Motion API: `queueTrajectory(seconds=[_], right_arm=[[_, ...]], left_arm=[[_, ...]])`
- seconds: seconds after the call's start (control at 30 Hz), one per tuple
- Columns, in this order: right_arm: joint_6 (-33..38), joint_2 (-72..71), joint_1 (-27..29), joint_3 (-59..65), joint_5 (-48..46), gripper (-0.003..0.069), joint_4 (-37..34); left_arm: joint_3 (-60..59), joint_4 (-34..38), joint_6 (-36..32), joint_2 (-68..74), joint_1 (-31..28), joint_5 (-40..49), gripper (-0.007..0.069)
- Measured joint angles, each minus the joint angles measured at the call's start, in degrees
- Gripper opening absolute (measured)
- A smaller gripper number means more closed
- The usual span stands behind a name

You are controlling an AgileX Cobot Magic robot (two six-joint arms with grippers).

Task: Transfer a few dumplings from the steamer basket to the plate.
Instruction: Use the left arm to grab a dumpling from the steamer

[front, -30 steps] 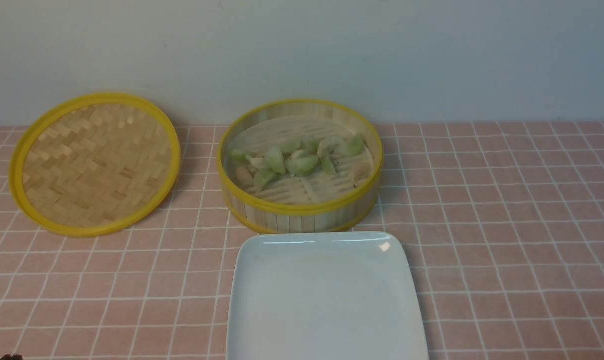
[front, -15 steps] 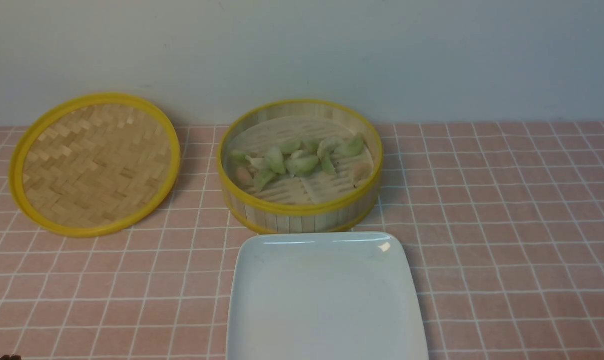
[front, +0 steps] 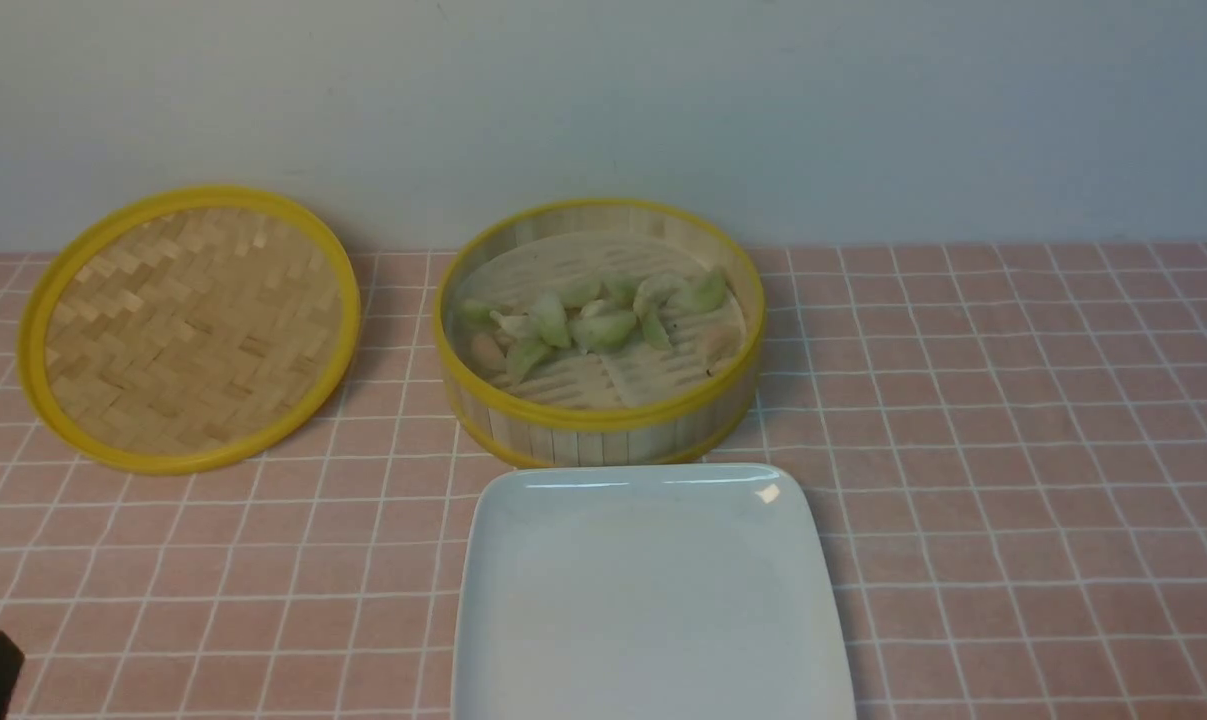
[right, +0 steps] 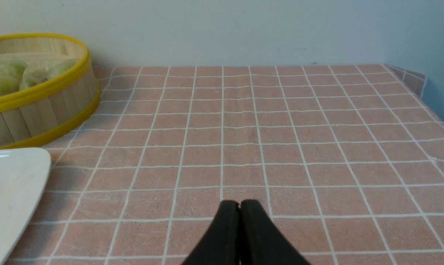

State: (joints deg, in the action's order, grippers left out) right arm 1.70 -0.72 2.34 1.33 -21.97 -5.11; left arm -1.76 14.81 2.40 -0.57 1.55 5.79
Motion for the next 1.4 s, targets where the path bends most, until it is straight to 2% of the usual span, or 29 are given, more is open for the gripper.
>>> queueTrajectory(seconds=[0.23, 0.3, 0.4, 0.47, 0.53, 0.57, 0.63, 0.67, 0.7, 0.77, 0.83, 0.9, 0.97, 1.07, 1.13, 1.17, 1.2, 1.27, 1.4], right_arm=[[-0.60, 0.00, 0.00, 0.07, 1.09, -0.0010, -1.88], [-3.05, 0.00, 0.00, 0.35, 4.43, -0.0010, -7.50], [-8.71, 0.00, 0.00, 0.35, 11.73, -0.0010, -20.30], [-12.24, 0.00, 0.00, 0.35, 16.81, -0.0010, -31.33], [-12.61, 0.00, 0.00, 0.35, 19.58, -0.0010, -37.63], [-12.55, 0.00, 0.00, 0.35, 20.02, -0.0010, -38.53], [-12.17, 0.00, 0.00, 0.35, 21.97, -0.0010, -42.23], [-12.17, 0.00, 0.00, 0.35, 22.40, -0.0010, -42.87], [-12.12, 0.00, 0.00, 0.35, 23.13, -0.0010, -44.52], [-11.45, 0.00, -0.22, -0.10, 21.44, -0.0010, -45.72], [-8.78, 0.00, -1.07, -3.40, 15.50, -0.0010, -44.32], [-5.17, 0.94, -1.95, -8.94, 8.77, -0.0010, -41.38], [-2.99, 2.64, -2.31, -13.45, 3.80, -0.0010, -39.24], [0.61, 16.05, -2.52, -28.84, -12.65, -0.0010, -31.21], [1.87, 23.47, -2.52, -35.18, -21.33, -0.0010, -26.45], [2.02, 25.31, -2.52, -36.72, -22.27, -0.0010, -25.94], [3.13, 32.51, -2.52, -41.79, -29.16, -0.0010, -21.77], [3.48, 40.88, -2.52, -48.57, -35.33, -0.0010, -16.49], [3.68, 49.21, -2.52, -55.92, -38.53, -0.0010, -10.64]], left_arm=[[0.00, 16.63, 4.69, 0.00, 0.00, -14.61, -0.0006], [0.28, 19.38, 6.70, 0.00, 0.00, -19.03, -0.0006], [4.77, 18.25, 8.77, 0.00, 0.00, -18.78, -0.0006], [12.53, 14.45, 9.40, 1.51, 0.00, -13.13, -0.0006], [21.51, 10.55, 9.49, 6.08, 0.00, -4.25, -0.0006], [23.42, 9.47, 9.32, 8.00, 0.00, -0.91, -0.0006], [35.23, 6.31, 7.42, 17.57, 0.00, 13.06, -0.0006], [36.18, 6.08, 7.19, 17.57, 0.00, 14.43, -0.0006], [42.57, 5.18, 4.83, 25.15, 0.00, 24.17, -0.0006], [50.31, 4.84, 0.76, 35.04, 0.00, 36.78, -0.0006], [55.85, 5.19, -3.43, 44.57, 0.00, 45.56, -0.0006], [58.97, 6.10, -8.33, 52.39, 0.00, 50.06, -0.0006], [60.41, 7.02, -11.54, 57.23, 0.00, 51.02, -0.0006], [63.25, 8.99, -17.72, 70.25, 1.77, 50.23, -0.0006], [65.09, 8.85, -19.08, 74.93, 4.36, 49.30, -0.0006], [65.35, 8.79, -19.21, 76.03, 4.67, 49.14, -0.0006], [67.49, 8.30, -19.45, 79.88, 7.23, 49.08, -0.0006], [72.12, 6.69, -19.46, 85.65, 10.15, 49.13, -0.0006], [81.44, 3.81, -19.46, 93.62, 13.76, 49.19, -0.0006]])
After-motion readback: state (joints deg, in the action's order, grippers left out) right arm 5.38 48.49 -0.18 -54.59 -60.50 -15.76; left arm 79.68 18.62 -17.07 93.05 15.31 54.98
